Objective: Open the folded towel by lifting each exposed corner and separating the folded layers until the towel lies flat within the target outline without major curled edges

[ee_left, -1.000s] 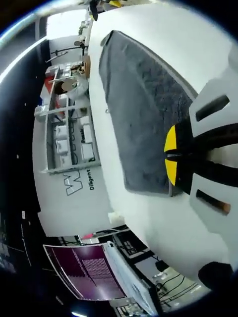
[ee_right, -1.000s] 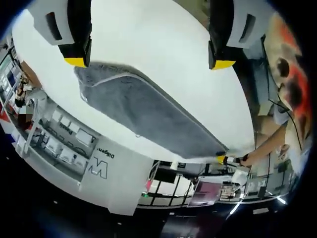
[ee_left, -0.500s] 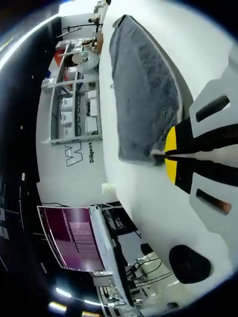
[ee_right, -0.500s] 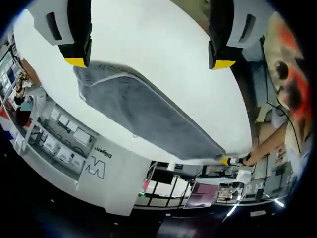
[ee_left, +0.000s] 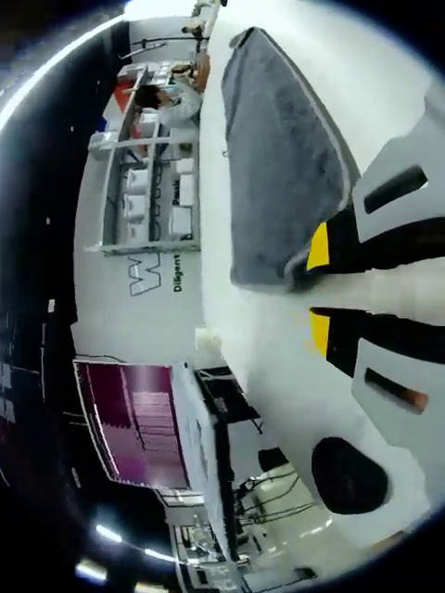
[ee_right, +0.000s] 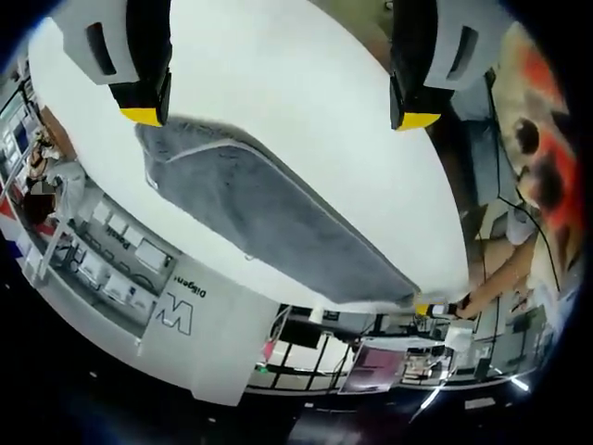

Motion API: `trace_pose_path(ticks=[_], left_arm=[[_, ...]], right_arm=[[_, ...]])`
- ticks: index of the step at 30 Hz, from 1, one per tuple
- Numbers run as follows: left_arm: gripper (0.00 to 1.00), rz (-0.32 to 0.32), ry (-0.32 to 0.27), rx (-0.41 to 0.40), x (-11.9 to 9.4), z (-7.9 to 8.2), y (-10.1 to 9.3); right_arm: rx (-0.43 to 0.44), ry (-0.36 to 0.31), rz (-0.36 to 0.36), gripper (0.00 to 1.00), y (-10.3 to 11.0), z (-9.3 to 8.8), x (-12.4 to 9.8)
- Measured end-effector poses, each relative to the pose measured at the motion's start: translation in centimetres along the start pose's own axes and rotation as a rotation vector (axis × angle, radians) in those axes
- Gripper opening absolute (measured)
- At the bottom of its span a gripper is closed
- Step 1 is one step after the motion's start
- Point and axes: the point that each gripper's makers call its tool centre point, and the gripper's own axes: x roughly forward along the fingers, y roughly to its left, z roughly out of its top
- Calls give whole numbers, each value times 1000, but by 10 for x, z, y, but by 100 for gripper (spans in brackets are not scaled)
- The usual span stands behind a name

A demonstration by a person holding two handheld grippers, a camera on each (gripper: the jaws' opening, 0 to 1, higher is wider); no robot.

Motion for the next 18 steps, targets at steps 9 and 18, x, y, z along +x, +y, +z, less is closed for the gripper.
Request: trace_pose_path(ticks=[9, 18], left_arm=[[24, -198, 81, 71, 25, 0, -54], [37, -148, 222, 71, 37, -43, -37]], right_arm=[[-13, 3, 15, 99, 7, 1, 1], [-11, 13, 5, 99, 5, -4, -2]])
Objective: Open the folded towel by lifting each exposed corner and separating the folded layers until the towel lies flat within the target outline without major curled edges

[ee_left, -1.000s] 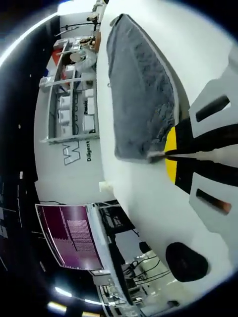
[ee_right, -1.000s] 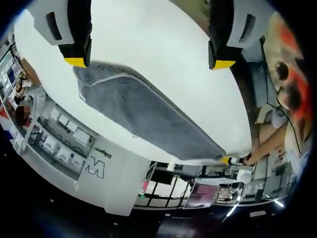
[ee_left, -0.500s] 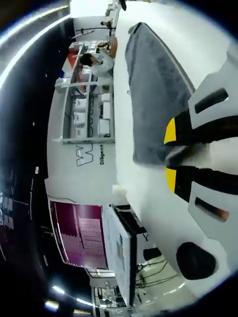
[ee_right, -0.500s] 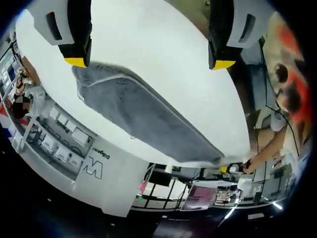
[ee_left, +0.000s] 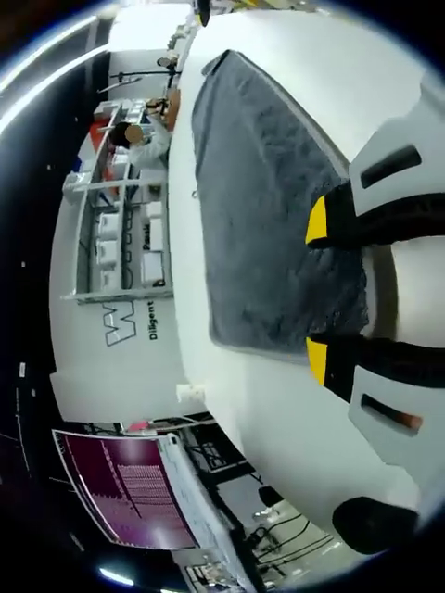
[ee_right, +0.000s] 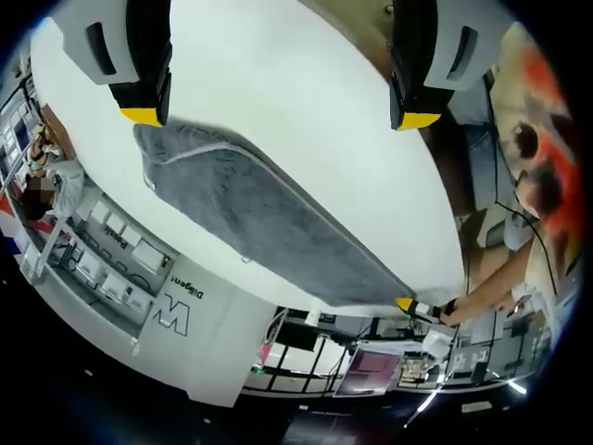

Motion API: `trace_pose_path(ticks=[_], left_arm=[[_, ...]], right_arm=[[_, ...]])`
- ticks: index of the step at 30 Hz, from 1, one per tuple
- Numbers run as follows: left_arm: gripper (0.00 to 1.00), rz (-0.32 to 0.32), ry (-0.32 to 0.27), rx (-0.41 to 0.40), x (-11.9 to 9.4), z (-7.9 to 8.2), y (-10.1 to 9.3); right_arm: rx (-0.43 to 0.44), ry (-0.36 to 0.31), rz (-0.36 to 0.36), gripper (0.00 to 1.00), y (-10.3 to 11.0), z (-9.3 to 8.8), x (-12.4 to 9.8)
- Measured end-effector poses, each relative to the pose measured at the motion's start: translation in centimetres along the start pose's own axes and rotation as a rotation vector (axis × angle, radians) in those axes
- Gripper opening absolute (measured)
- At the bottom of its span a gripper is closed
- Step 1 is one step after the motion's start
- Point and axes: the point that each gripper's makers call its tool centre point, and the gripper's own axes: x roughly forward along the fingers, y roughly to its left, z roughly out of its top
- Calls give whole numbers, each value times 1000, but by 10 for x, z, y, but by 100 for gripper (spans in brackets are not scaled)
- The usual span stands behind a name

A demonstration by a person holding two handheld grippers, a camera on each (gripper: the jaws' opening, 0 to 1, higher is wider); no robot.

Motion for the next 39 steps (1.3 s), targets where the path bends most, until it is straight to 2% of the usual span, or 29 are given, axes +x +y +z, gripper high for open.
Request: trace_pose_path(ticks=[4, 7, 14, 20, 23, 24, 30, 36, 37, 39], left_arm=[[42, 15, 23, -31, -1, -11, 9], [45, 14, 17, -54, -1, -12, 12], [46, 3, 5, -56, 0, -12, 11], [46, -4, -20, -66, 0, -12, 11], [46, -8, -22, -66, 0, -11, 12], [46, -9, -21, -63, 0, -11, 12], [46, -14, -29, -67, 0, -11, 13], [46, -14, -31, -67, 0, -11, 12], [46, -14, -29, -66, 0, -11, 12], [46, -15, -27, -67, 0, -11, 13]], right_arm=[[1, 6, 1, 99, -1, -1, 2], [5, 1, 5, 99, -1, 1, 5], [54, -14, -1, 96, -12, 5, 13], [117, -35, -35, 88, -42, 16, 19], [144, -53, -78, 81, -62, 22, 23], [160, -63, -111, 77, -78, 25, 26], [225, -67, -152, 62, -120, 26, 50], [258, -48, -195, 45, -141, 24, 74], [260, -37, -196, 44, -144, 24, 86], [266, -11, -195, 43, -146, 21, 94]])
